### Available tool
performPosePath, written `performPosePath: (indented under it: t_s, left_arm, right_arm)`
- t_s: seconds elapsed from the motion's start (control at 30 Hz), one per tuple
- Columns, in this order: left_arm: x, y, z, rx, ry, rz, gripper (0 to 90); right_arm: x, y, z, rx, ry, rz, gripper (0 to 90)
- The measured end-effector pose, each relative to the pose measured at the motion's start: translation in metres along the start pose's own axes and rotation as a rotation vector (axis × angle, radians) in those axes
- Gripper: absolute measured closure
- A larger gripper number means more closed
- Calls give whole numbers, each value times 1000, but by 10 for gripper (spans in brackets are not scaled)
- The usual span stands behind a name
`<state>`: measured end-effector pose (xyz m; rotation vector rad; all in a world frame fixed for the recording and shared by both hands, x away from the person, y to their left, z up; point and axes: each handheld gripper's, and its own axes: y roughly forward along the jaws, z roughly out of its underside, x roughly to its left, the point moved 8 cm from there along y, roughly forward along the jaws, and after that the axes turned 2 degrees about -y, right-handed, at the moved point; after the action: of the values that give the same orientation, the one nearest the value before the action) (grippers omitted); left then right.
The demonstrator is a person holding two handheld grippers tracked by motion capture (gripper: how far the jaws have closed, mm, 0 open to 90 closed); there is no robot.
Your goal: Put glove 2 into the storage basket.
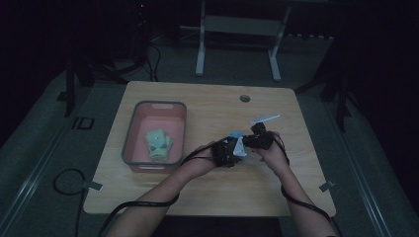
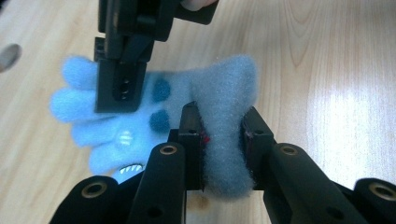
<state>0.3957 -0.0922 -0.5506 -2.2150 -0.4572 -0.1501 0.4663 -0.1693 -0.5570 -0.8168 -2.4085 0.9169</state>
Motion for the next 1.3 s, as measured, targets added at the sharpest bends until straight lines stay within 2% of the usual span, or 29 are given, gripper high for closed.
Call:
performPosePath:
  t_s: [0.27, 0.57, 0.77, 1.03, 1.3]
  left_arm:
    - [8, -16, -3, 8, 14, -27, 756]
    - [9, -27, -2, 25, 30, -31, 756]
    - [13, -40, -2, 33, 44, -54, 756]
    - [28, -60, 2, 49, 42, -84, 756]
    - [37, -78, 10, 60, 40, -115, 756]
  right_arm:
    - [7, -8, -17, -28, -8, -7, 810]
    - [13, -8, -23, -36, -12, -28, 818]
    - [19, -10, -32, -47, -20, -35, 821]
    - [32, -8, -60, -63, -62, -43, 825]
    - [46, -5, -82, -75, -89, -61, 826]
